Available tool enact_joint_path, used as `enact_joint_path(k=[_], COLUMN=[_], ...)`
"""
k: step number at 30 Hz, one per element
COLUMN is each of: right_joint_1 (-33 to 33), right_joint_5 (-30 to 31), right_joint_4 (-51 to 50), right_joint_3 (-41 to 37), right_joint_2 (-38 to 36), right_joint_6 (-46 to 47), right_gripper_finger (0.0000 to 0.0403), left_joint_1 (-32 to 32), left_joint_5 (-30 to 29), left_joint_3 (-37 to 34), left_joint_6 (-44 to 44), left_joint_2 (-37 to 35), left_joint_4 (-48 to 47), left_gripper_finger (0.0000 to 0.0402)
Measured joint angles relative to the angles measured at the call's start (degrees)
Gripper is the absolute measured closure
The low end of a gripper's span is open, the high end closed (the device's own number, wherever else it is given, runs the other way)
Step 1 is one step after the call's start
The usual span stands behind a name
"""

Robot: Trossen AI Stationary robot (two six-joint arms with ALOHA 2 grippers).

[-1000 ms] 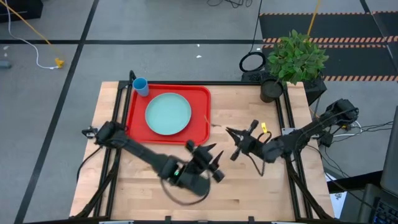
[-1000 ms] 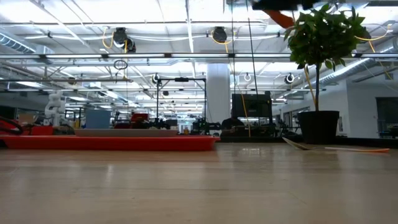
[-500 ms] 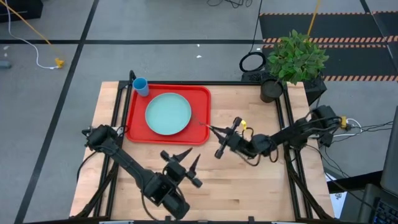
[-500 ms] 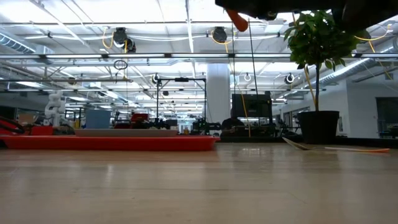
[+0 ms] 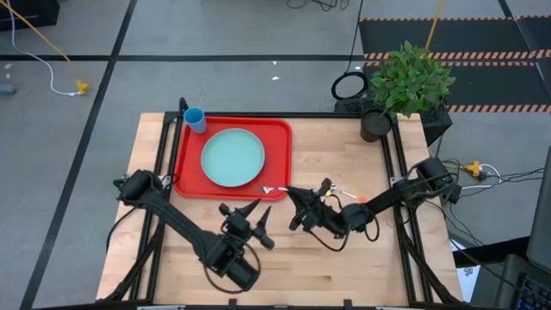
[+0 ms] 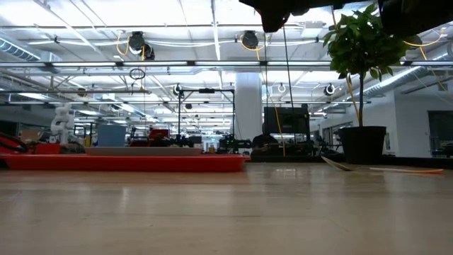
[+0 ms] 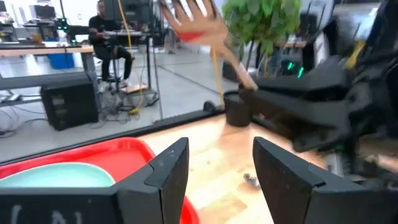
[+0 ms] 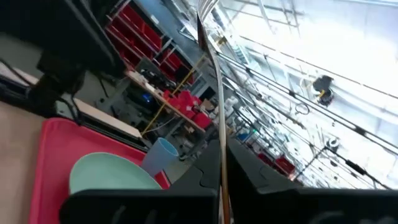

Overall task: Pick and place plate/cup/fork/spoon on tray
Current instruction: Put the orange fork on the red serving tray to the right of the blue plate

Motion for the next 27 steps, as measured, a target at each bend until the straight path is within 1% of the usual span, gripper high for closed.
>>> enact_joint_path(k=[2,4,7,10,12,14,17,20,23,27], right_joint_1=[-0.1,-0.1,0.1,0.1,-0.2,-0.7,-1.5,-2.3,-2.9,-3.3], right_joint_5=[0.5,-0.7,-3.4,-5.0,-4.8,-4.8,-4.8,-4.9,-4.9,-4.9], right_joint_4=[1.1,1.4,1.4,1.3,0.7,0.5,0.6,0.5,0.5,0.5], right_joint_3=[0.0,0.0,0.1,0.2,0.2,0.2,0.2,0.2,0.2,0.2], right_joint_2=[0.0,0.0,0.0,0.0,0.0,0.0,0.0,0.0,0.0,0.0], right_joint_6=[0.0,1.0,3.0,5.4,6.0,5.7,4.2,3.3,3.4,3.3], right_gripper_finger=[0.0403,0.0403,0.0403,0.0403,0.0403,0.0403,0.0403,0.0403,0.0403,0.0403], left_joint_1=[-0.9,-1.7,-1.1,-0.2,0.0,0.0,0.0,0.4,1.1,2.6], left_joint_5=[-2.7,-3.0,-3.3,-3.2,-3.3,-3.3,-2.9,0.5,5.5,14.7], left_joint_3=[-1.7,-3.5,-5.1,-5.3,-5.3,-5.0,-2.2,0.5,2.6,5.7], left_joint_6=[-2.0,-4.9,-7.2,-9.0,-8.8,-6.1,1.0,11.3,27.2,51.6], left_joint_2=[-0.6,-0.9,-1.2,-1.0,-1.1,-1.1,-1.0,-1.1,-1.1,-1.1], left_joint_4=[-0.3,-2.0,-1.9,-1.3,1.0,3.8,6.5,10.6,18.7,30.6], left_gripper_finger=[0.0222,0.0222,0.0222,0.0222,0.0222,0.0222,0.0222,0.0222,0.0222,0.0222])
